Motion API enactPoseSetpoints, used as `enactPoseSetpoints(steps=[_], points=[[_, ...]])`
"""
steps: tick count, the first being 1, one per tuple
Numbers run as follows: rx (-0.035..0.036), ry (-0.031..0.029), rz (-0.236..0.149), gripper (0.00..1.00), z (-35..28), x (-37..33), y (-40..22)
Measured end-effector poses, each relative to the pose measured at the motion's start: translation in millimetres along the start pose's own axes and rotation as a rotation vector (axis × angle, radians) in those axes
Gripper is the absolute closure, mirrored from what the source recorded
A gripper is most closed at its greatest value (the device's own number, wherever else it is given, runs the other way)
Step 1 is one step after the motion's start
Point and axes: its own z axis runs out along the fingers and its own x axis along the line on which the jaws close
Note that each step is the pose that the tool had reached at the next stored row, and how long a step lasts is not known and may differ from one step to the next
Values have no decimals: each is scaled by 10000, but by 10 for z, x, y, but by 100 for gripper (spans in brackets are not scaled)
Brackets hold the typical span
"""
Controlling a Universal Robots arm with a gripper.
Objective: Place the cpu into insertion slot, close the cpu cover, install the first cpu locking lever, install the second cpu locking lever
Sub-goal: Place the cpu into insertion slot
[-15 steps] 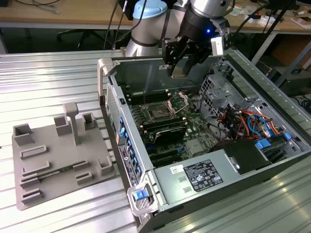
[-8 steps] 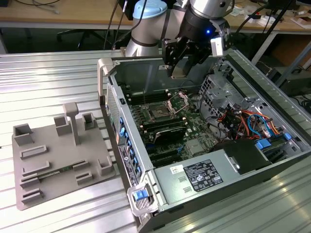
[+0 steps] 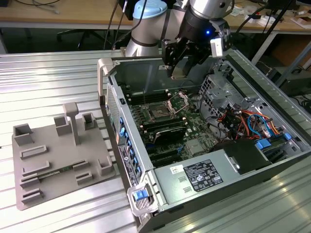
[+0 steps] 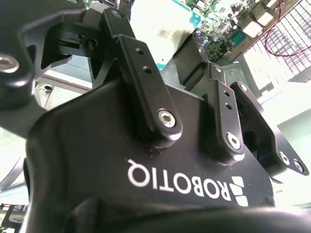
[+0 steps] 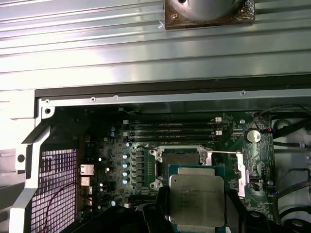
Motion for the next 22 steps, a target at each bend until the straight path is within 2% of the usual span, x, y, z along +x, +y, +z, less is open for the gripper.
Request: enactPoseSetpoints(steps=[17,22], points=[[-1,-1,0,45,30,-1,-3],[-1,-1,0,45,60,-1,-5]])
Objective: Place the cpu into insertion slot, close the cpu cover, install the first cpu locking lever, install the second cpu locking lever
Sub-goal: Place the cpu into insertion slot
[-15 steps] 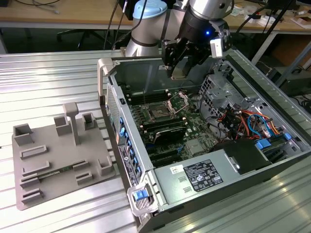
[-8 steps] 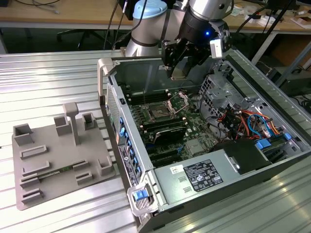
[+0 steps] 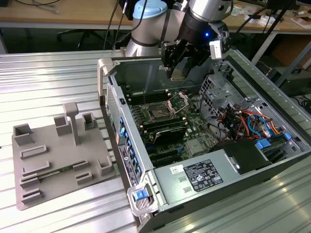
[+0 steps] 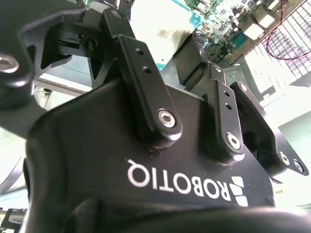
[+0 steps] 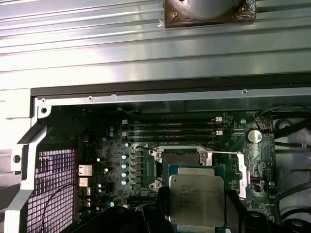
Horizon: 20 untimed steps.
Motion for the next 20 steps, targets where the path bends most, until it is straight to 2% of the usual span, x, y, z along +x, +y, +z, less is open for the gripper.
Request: enactPoseSetpoints(steps=[20], points=[[1,0,0,45,71,-1,-6]])
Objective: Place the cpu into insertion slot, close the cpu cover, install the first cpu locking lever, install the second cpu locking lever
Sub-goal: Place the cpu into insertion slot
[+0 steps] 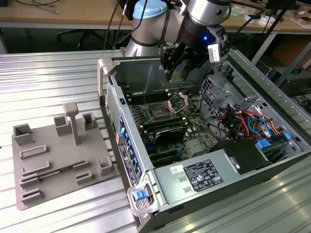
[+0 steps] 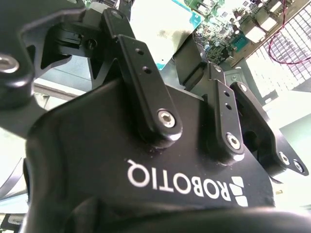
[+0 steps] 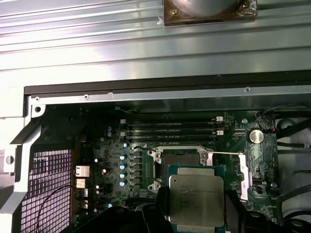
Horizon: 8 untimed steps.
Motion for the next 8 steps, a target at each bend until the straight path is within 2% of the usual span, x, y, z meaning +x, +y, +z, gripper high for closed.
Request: enactPoseSetpoints(steps=[8], points=[[0,0,0,45,19,0,-2]])
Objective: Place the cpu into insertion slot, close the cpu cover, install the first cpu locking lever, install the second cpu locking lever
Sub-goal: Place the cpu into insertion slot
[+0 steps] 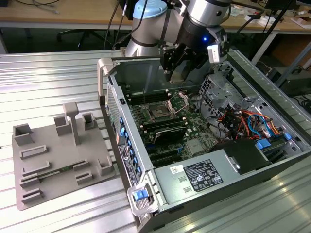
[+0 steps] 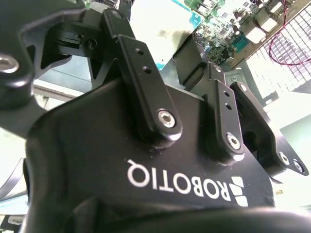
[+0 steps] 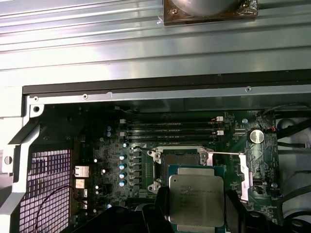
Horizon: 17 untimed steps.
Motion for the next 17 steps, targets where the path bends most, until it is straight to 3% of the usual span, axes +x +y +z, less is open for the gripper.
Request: enactPoseSetpoints(steps=[17], points=[[0,0,0,45,36,-1,-3]])
